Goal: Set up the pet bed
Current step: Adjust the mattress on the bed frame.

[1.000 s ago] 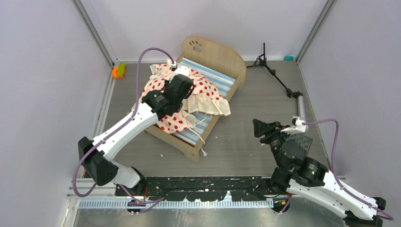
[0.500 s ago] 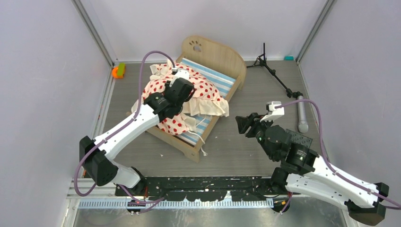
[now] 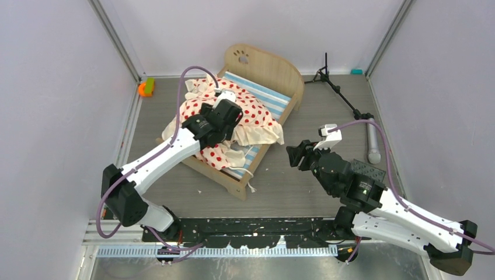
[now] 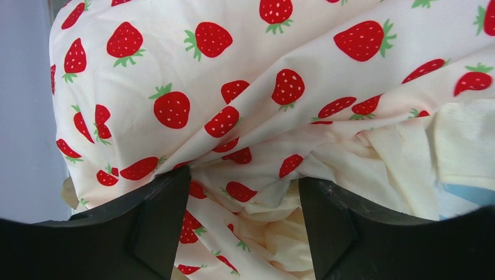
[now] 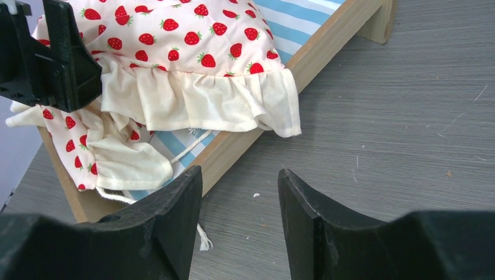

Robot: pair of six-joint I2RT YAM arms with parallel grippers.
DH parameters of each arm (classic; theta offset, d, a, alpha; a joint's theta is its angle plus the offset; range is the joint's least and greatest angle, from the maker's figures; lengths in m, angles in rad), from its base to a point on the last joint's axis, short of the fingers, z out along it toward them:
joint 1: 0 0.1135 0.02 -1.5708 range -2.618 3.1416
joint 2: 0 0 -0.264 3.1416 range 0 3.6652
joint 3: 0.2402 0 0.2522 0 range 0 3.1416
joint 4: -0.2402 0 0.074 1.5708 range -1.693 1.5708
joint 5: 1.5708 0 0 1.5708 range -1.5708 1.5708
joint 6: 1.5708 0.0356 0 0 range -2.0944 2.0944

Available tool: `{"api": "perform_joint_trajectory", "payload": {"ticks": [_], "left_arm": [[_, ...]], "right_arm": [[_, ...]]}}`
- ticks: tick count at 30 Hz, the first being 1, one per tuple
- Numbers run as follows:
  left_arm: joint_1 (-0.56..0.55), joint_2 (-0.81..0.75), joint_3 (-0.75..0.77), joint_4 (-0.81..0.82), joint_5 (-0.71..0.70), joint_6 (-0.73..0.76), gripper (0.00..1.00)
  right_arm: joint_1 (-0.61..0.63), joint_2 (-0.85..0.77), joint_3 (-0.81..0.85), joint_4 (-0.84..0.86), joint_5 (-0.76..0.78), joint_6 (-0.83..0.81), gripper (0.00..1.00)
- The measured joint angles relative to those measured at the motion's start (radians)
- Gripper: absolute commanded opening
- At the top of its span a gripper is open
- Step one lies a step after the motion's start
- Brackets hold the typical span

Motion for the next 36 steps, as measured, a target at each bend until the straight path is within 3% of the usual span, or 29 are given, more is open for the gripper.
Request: {"api": "perform_joint_trajectory", "payload": {"ticks": [6,12,17,22,27,36], "left_arm": [[0.000,-0.047,0.037,-0.022,0.092,-0.003,0.71],[0.000,-0.138,0.064,-0.030,0.148,-0.005,0.70],[0.000,-0.152,0.071,-0.033,0.167,-0.008,0.68],[0.000,-0.174,0.071,-0.033,0.231,-0.013,0.60],[-0.010,-0.231,0.070,-0.005,0.351,-0.002,0.58],[-0.130,-0.195,0.063,0.068,0.449,0.010,0.56]], "right_arm": [[-0.001,0.017,0.016,-0.014,-0.047,-0.013,0.54],[-0.083,0.217,0.175,-0.013,-0.262,-0.032,0.45],[-0.309,0.469,0.266,0.031,-0.555,-0.002,0.54],[-0.401,0.690,0.378,0.023,-0.724,-0.003,0.60],[-0.426,0.832,0.500,0.023,-0.798,0.001,0.80],[-0.456,1.043,0.671,-0.004,-0.746,-0.047,0.83]]}}
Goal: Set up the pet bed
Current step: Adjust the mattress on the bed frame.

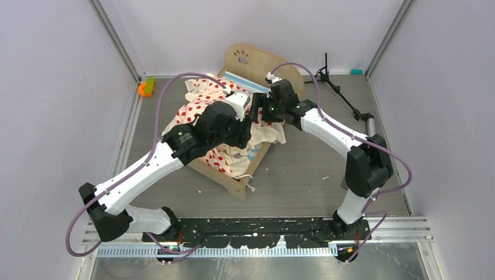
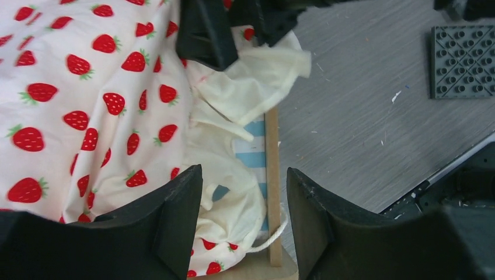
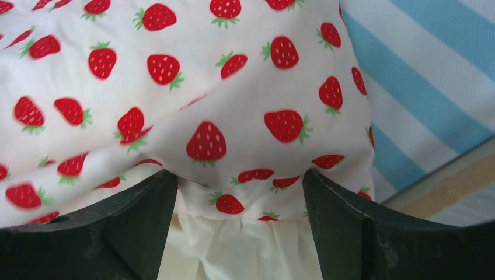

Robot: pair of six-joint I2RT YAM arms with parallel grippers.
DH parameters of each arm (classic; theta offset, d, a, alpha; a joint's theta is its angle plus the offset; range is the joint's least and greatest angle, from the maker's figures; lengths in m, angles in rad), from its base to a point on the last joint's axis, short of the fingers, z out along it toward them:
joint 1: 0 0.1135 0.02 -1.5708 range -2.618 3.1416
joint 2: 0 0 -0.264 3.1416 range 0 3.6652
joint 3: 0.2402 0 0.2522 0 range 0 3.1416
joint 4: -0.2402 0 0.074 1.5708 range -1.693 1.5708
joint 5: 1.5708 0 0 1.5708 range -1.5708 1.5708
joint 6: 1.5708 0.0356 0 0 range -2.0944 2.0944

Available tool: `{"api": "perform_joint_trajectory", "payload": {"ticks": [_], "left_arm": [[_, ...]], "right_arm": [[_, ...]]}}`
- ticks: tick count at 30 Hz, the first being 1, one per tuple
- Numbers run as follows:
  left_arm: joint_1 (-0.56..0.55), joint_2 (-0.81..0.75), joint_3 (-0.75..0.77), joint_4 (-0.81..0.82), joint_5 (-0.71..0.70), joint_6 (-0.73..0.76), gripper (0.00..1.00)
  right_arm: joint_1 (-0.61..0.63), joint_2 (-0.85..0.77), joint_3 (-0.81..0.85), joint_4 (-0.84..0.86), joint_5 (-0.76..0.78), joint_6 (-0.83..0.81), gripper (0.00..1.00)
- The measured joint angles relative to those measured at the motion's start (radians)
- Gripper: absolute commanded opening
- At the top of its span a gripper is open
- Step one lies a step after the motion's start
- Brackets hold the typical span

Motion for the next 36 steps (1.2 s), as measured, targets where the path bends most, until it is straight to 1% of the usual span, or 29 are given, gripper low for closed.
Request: {"api": "perform_joint_trajectory", "payload": {"ticks": [1,2,5,7,9,13,15,20,25,27,30,36], "left_arm": [[-0.008,0.009,-0.006,0.010,0.007,0.000,0.56],[-0.011,0.016,-0.013,0.019,0.012,-0.002,0.55],[-0.015,0.035,-0.049,0.060,0.027,-0.011,0.54],[-0.015,0.052,-0.062,0.078,0.035,-0.013,0.52],[-0.015,0.079,-0.070,0.105,0.045,-0.017,0.47],[-0.014,0.134,-0.080,0.156,0.064,-0.031,0.40],[-0.015,0.152,-0.089,0.177,0.069,-0.035,0.38],[-0.015,0.200,-0.110,0.216,0.068,-0.040,0.35],[-0.015,0.240,-0.132,0.238,0.051,-0.043,0.29],[-0.015,0.260,-0.132,0.246,0.045,-0.042,0.28],[-0.015,0.288,-0.132,0.248,0.030,-0.042,0.33],[-0.014,0.321,-0.132,0.247,-0.024,-0.040,0.53]], "right_arm": [[-0.002,0.027,0.024,-0.004,0.005,-0.009,0.81],[-0.003,0.050,0.042,-0.004,0.007,-0.017,0.73],[-0.008,0.104,0.085,-0.009,0.007,-0.044,0.38],[-0.011,0.135,0.114,-0.011,0.006,-0.058,0.19],[-0.014,0.150,0.129,-0.007,-0.001,-0.071,0.05],[-0.016,0.152,0.130,0.018,-0.022,-0.079,0.00],[-0.018,0.152,0.130,0.034,-0.032,-0.083,0.00],[-0.029,0.152,0.150,0.053,-0.067,-0.088,0.00],[-0.042,0.152,0.182,0.076,-0.090,-0.091,0.00],[-0.044,0.152,0.186,0.079,-0.091,-0.092,0.00],[-0.050,0.152,0.195,0.077,-0.092,-0.094,0.00],[-0.059,0.152,0.242,0.068,-0.097,-0.103,0.00]]}}
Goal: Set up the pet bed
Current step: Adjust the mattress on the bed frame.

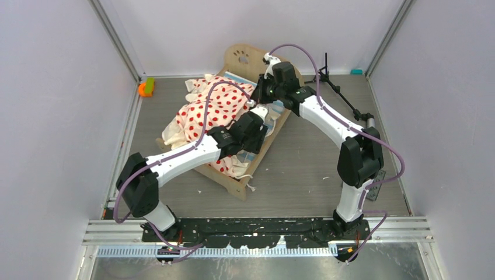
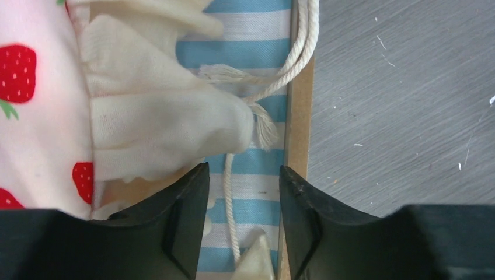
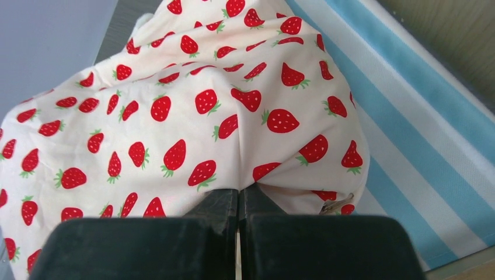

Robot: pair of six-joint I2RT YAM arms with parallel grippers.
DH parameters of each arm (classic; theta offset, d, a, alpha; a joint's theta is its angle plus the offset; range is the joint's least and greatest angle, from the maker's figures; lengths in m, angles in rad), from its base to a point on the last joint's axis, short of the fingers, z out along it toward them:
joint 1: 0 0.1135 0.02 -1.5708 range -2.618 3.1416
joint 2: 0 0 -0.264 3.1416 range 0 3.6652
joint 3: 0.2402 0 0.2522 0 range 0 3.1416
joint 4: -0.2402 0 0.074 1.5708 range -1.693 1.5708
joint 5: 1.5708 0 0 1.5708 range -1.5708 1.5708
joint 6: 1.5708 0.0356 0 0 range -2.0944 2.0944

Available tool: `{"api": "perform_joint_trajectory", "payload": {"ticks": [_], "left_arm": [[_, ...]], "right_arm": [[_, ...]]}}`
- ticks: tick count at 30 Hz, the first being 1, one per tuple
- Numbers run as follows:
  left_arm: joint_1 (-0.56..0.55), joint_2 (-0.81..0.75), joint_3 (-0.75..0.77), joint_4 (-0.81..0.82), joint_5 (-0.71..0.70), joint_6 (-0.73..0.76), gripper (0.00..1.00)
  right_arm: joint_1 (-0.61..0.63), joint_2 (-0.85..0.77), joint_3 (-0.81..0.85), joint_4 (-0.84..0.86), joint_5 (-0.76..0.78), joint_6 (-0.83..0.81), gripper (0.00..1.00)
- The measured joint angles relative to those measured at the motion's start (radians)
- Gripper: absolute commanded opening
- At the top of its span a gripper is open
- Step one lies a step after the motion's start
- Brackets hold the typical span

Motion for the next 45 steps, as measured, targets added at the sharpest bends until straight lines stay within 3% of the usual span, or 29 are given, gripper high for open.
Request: {"api": "perform_joint_trajectory", "payload": {"ticks": [3,12,21,30,45], "left_arm": [[0.000,0.000,0.000,-0.001,-0.026,0.002,0.60],[0.001,0.000,-0.013,-0.004,0.014,-0.027,0.69],[0.023,-0.075,-0.036,-0.003,0.088,-0.060,0.72],[0.028,-0.054,-0.029,-0.003,0.179,-0.111,0.74],[0.028,0.059,-0.024,-0.007,0.126,-0.113,0.78]], "right_arm": [[-0.002,0.000,0.028,-0.002,-0.003,-0.008,0.00],[-0.003,0.015,0.046,-0.003,-0.006,-0.016,0.00],[-0.004,0.024,0.046,-0.010,-0.011,-0.018,0.00],[-0.004,0.024,0.046,-0.010,-0.014,-0.021,0.00],[-0.004,0.025,0.046,-0.011,-0.031,-0.033,0.00]]}}
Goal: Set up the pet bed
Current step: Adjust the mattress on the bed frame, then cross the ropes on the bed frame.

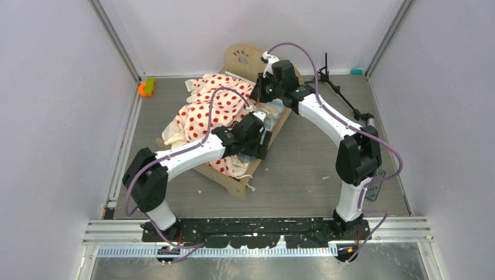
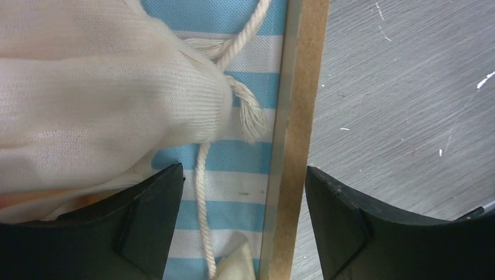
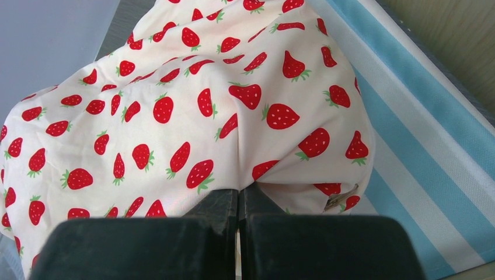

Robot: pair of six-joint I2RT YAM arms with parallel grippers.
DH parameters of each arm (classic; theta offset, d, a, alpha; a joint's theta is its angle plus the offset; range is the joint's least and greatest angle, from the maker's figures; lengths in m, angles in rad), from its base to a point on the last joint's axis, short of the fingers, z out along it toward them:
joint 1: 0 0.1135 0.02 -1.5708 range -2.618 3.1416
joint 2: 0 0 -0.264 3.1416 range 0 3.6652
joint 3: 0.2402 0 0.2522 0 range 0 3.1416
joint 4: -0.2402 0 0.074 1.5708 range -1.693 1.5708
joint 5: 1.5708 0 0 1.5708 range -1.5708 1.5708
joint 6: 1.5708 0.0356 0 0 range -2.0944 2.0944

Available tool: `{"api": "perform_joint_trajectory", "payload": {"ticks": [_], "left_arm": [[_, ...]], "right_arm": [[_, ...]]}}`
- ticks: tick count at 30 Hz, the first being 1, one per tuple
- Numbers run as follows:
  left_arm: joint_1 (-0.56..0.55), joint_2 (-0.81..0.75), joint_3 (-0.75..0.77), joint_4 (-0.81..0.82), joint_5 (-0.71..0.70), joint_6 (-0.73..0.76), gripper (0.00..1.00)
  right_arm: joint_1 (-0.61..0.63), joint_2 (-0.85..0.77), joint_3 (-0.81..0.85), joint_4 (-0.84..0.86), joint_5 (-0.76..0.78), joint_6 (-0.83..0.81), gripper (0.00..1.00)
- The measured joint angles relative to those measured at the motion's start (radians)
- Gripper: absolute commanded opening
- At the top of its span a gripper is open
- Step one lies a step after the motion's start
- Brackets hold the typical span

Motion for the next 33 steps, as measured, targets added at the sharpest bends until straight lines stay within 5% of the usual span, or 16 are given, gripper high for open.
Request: {"api": "perform_joint_trajectory", "payload": {"ticks": [6,12,26,29,33], "left_arm": [[0.000,0.025,0.005,0.000,-0.015,0.006,0.75],[0.000,0.027,0.005,0.003,0.016,0.002,0.51],[-0.002,0.026,0.005,0.023,0.117,-0.011,0.16],[-0.002,0.026,0.005,0.023,0.121,-0.009,0.16],[-0.002,0.026,0.005,0.024,0.135,-0.008,0.40]], "right_arm": [[0.000,0.006,0.000,-0.001,-0.010,-0.001,0.00],[0.000,0.008,0.000,-0.002,-0.013,-0.004,0.00],[0.000,0.008,0.000,-0.002,-0.016,-0.004,0.00],[0.000,0.008,0.000,-0.002,-0.017,-0.004,0.00],[0.000,0.008,0.000,-0.002,-0.021,-0.004,0.00]]}}
